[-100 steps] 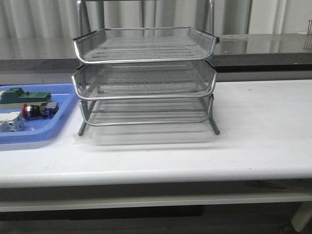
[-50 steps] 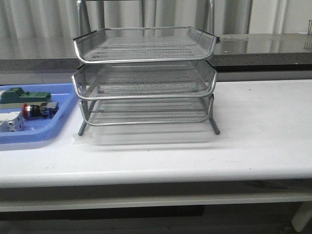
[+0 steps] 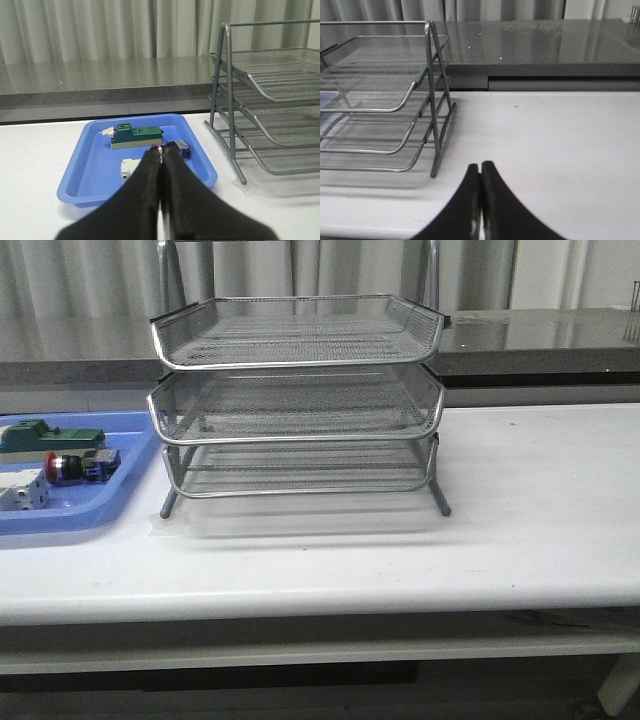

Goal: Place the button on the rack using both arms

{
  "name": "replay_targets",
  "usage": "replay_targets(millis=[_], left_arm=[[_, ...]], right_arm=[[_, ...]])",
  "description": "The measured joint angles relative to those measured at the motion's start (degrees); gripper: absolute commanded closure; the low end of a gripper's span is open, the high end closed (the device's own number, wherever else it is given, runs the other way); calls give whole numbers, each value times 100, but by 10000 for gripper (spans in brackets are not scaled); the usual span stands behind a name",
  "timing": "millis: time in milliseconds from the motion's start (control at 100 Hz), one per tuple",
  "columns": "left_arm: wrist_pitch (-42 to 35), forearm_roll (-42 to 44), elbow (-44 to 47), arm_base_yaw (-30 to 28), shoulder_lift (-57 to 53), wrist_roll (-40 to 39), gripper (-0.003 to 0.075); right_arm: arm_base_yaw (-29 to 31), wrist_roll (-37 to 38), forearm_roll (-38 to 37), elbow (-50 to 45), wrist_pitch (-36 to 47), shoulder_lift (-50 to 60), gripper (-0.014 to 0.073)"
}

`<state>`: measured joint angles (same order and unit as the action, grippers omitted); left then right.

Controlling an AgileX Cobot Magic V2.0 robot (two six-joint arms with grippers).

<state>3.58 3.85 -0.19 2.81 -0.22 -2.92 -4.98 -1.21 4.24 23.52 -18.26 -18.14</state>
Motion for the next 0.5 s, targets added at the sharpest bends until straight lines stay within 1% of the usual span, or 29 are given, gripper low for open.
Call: replay_targets(millis=[120,330,500], left_arm=[[0,0,0,0,0,0,741],[0,0,0,0,0,0,741],[0,0,0,0,0,0,741]], right_arm=[[0,0,201,564,-407,-807,651],[0,0,281,1386,-1181,-2141,651],[0,0,676,1716,-1372,-2939,651]])
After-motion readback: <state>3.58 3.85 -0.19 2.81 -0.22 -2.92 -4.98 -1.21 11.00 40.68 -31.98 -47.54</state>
